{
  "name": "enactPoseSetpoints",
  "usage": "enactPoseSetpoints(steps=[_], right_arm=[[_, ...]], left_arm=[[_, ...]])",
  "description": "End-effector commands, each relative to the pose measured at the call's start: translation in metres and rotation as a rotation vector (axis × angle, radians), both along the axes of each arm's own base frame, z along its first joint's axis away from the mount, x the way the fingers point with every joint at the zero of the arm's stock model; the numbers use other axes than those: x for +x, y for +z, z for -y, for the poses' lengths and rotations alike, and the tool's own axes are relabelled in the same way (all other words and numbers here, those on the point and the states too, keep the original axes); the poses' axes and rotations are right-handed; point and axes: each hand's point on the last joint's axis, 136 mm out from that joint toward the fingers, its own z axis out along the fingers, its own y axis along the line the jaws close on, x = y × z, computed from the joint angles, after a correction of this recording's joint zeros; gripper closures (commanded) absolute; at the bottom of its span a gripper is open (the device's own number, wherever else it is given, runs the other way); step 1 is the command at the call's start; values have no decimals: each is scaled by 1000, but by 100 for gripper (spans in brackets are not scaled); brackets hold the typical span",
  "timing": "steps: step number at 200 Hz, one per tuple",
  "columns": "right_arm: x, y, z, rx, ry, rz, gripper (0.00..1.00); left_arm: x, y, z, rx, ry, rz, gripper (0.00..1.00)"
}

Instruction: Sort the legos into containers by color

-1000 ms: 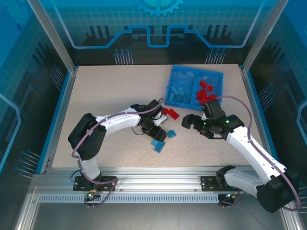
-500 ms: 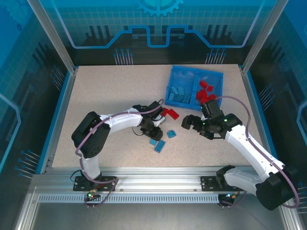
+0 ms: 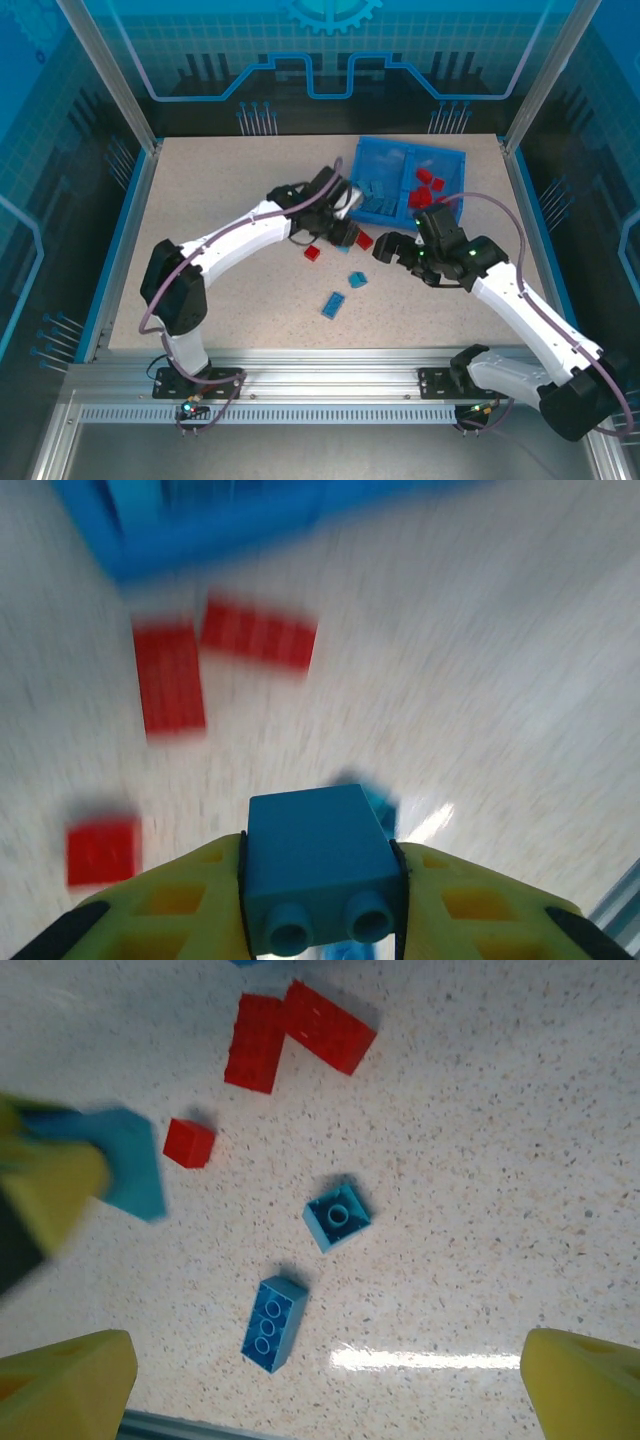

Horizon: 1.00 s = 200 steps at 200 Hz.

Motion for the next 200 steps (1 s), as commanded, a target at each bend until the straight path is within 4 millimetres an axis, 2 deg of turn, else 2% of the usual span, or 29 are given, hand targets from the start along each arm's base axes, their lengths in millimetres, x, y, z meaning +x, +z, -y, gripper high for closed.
enactPoseSetpoints(steps=[1,22,50,89,106,117,126,151,175,200], right_arm=[[12,22,3,26,-77,91,0],[13,24,5,18,-92,91,0],[10,30,6,25,-105,85,0],[1,40,11,34,-135,91,0],[-4,44,15,28,-140,85,0],[-6,47,16,22,-139,82,0],[-7,49,17,17,-140,82,0],[-8,49,17,8,-137,79,0],[-12,41,14,-7,-122,59,0],[-12,29,3,-52,-56,64,0]], left_arm=[[43,23,10,-38,93,100,72],[84,20,18,-84,218,82,71],[123,-4,24,-160,355,16,70],[158,-33,49,-245,377,-13,66],[166,-42,52,-270,383,-25,59],[166,-42,56,-287,364,-28,48],[165,-37,59,-297,352,-25,41],[158,-10,58,-313,306,6,38],[141,31,44,-290,263,54,35],[109,83,24,-277,195,125,34]])
